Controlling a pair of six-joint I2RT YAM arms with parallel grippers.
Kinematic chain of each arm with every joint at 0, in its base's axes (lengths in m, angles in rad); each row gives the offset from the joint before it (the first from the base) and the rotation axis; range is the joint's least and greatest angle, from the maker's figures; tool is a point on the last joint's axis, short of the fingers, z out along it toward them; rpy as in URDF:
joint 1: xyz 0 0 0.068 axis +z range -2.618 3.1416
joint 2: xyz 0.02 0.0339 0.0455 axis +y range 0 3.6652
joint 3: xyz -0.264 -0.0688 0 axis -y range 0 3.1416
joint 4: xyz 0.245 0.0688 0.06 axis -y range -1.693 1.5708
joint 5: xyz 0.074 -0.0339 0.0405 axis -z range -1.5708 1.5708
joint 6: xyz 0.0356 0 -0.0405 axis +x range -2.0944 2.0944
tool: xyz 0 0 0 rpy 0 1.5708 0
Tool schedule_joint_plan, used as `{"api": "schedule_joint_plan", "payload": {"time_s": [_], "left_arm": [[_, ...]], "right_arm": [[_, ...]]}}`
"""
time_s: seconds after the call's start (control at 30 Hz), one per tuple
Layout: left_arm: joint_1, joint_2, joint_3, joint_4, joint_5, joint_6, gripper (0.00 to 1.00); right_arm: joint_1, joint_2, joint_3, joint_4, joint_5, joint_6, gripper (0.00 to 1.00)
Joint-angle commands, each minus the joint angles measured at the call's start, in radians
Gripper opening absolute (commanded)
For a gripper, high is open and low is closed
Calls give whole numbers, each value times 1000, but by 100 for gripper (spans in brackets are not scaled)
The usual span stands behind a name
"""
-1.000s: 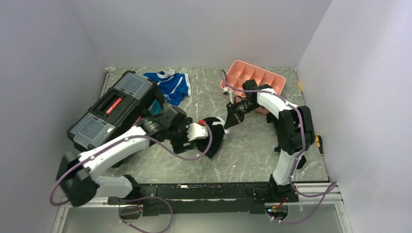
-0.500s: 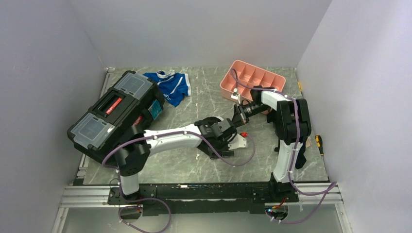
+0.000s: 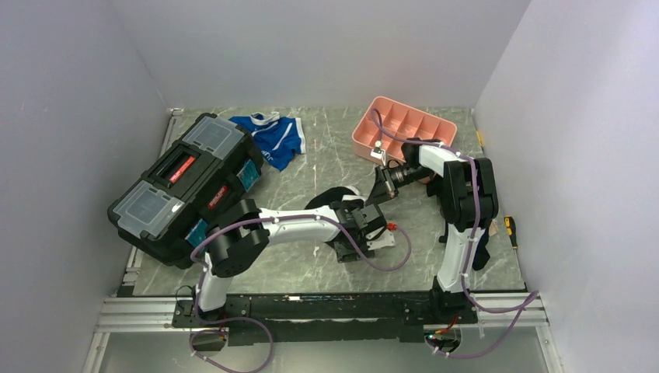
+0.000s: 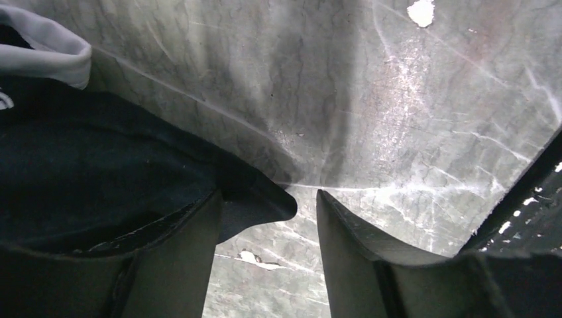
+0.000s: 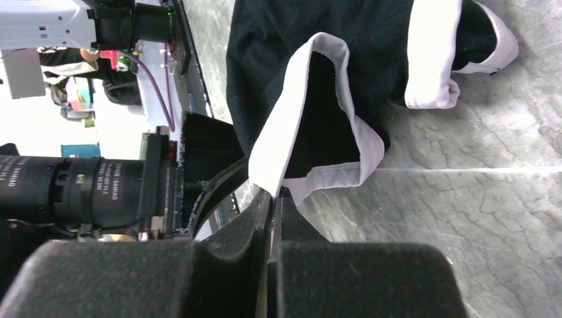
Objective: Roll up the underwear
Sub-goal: Flatten out the underwear at the center of the board.
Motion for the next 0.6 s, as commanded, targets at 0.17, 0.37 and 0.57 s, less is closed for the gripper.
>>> {"api": "schedule_joint_plan", "payload": {"time_s": [0.17, 0.37, 0.57], "left_arm": [[0, 4, 23, -14, -36, 5, 19], [83, -133, 79, -95, 24, 72, 0], [251, -299, 224, -235, 156, 176, 0]], "right_arm": [[-5, -18, 40, -87, -57, -99, 0], [-4, -73, 92, -218, -37, -216, 0], [-5, -191, 187, -242, 30, -175, 0]]}}
